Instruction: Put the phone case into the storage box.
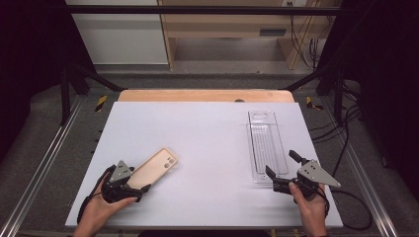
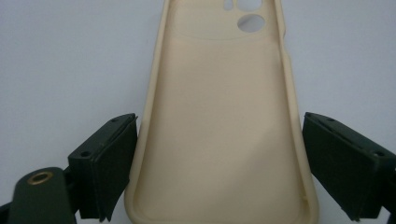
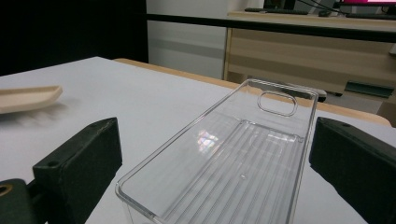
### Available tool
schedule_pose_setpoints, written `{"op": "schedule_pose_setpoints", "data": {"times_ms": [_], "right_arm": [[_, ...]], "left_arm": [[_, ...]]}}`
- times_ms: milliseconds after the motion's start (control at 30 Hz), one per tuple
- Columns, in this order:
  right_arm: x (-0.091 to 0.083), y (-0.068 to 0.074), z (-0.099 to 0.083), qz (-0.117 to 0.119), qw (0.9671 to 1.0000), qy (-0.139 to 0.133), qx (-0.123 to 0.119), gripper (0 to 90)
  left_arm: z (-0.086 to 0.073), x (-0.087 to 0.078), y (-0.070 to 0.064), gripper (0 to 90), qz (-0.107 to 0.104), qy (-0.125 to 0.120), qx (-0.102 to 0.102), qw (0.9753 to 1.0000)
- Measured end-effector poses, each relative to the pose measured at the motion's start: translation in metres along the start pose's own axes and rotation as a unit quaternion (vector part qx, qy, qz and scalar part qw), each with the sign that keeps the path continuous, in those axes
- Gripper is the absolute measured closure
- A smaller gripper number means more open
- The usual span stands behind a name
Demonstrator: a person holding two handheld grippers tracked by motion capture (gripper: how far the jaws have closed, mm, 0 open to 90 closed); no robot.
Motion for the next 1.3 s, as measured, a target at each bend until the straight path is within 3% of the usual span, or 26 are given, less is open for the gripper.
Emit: {"op": "schedule_pose_setpoints", "data": {"times_ms": [100,133,167,200,267,433,533,733,800,867,933,1067,1100,1300], "right_arm": [[0.001,0.001,0.002,0.0,1.0,0.0,0.0,2.7],[0.003,0.003,0.004,0.0,1.0,0.001,-0.003,2.8],[0.003,0.003,0.004,0.0,1.0,0.001,-0.003,2.8],[0.007,0.006,0.007,0.002,1.0,0.002,-0.003,2.8],[0.012,0.011,0.01,0.005,0.9999,0.007,-0.007,2.9],[0.02,0.021,0.016,0.015,0.9994,0.026,-0.015,3.1],[0.029,0.033,0.017,0.021,0.9982,0.055,-0.01,3.3],[0.046,0.056,0.028,0.038,0.9962,0.077,-0.009,3.7],[0.048,0.059,0.03,0.038,0.9961,0.079,-0.009,3.8],[0.054,0.072,0.037,0.036,0.9958,0.084,-0.002,4.2],[0.059,0.078,0.041,0.036,0.9955,0.087,0.002,4.5],[0.07,0.084,0.046,0.042,0.9944,0.097,-0.001,5.1],[0.072,0.086,0.047,0.044,0.9942,0.098,0.0,5.1],[0.093,0.097,0.057,0.061,0.992,0.11,-0.013,5.2]], "left_arm": [[0.01,0.004,-0.005,11.9,0.007,-0.016,0.011,0.9998],[0.02,0.011,-0.011,11.8,0.007,-0.04,0.009,0.9991],[0.02,0.011,-0.011,11.8,0.007,-0.04,0.009,0.9991],[0.03,0.019,-0.018,11.8,0.004,-0.061,0.01,0.9981],[0.04,0.03,-0.028,11.8,0.004,-0.08,0.013,0.9967],[0.047,0.041,-0.041,11.7,0.012,-0.098,0.026,0.9947],[0.051,0.04,-0.044,11.7,0.027,-0.122,0.028,0.9918],[0.049,0.038,-0.042,11.7,0.043,-0.137,0.026,0.9894],[0.048,0.036,-0.043,11.7,0.045,-0.141,0.025,0.9887],[0.048,0.031,-0.044,11.7,0.05,-0.152,0.034,0.9865],[0.048,0.029,-0.044,11.7,0.05,-0.156,0.028,0.9862],[0.047,0.027,-0.045,11.6,0.048,-0.165,0.037,0.9845],[0.046,0.027,-0.046,11.7,0.046,-0.16,0.034,0.9854],[0.046,0.028,-0.049,11.6,0.046,-0.166,0.045,0.9841]]}}
Point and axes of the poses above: each handheld gripper's, and its own axes: x roughly forward along the jaws, z roughly out of its top, y roughly to its left, the point moved 1 cm from there along x, roughly forward along the jaws, and after that the axes turned 14 degrees about -y, right-handed, at the moved point
